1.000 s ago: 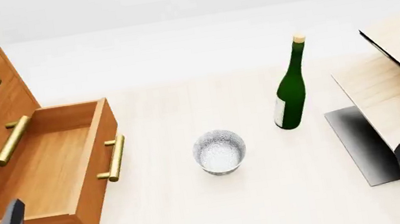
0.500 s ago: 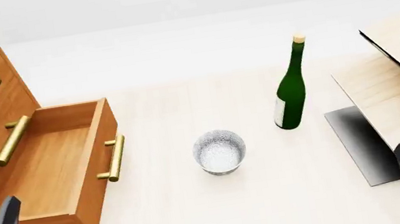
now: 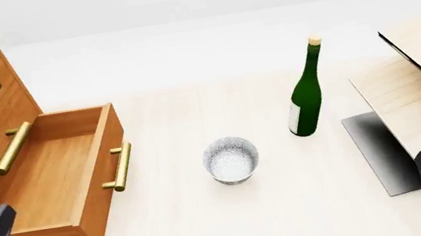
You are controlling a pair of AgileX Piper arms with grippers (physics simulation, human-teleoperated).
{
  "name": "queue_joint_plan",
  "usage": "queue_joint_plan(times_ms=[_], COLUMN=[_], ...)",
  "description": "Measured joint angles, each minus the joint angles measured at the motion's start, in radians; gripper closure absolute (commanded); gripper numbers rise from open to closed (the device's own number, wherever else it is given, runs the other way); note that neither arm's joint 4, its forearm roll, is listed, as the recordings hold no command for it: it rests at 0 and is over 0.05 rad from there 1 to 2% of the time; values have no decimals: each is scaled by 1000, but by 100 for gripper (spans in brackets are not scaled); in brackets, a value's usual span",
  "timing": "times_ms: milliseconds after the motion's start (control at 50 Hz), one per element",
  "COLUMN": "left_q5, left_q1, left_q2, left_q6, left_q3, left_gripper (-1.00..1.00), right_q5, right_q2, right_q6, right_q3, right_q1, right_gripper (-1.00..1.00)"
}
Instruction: Put the bowl in the bottom drawer of the cabinet and close it.
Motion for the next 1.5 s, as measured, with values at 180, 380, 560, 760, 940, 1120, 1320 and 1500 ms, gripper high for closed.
queue_joint_plan(times_ms=[180,380,560,760,940,1120,1320,1500], left_q5=[53,88,105,119,118,123,120,95], left_q1=[-47,-84,-85,-30,21,25,10,16], left_q2=[76,192,299,412,495,545,584,619], left_q6=[-21,-62,-106,-156,-190,-222,-258,-273], left_q3=[-64,-121,-156,-182,-190,-206,-221,-223], left_gripper=[-100,-100,-100,-100,-100,-100,-100,-100], right_q5=[0,0,0,0,0,0,0,0], right_q2=[0,0,0,0,0,0,0,0], right_q6=[0,0,0,0,0,0,0,0], right_q3=[0,0,0,0,0,0,0,0], right_q1=[0,0,0,0,0,0,0,0], right_gripper=[-100,-100,-100,-100,-100,-100,-100,-100])
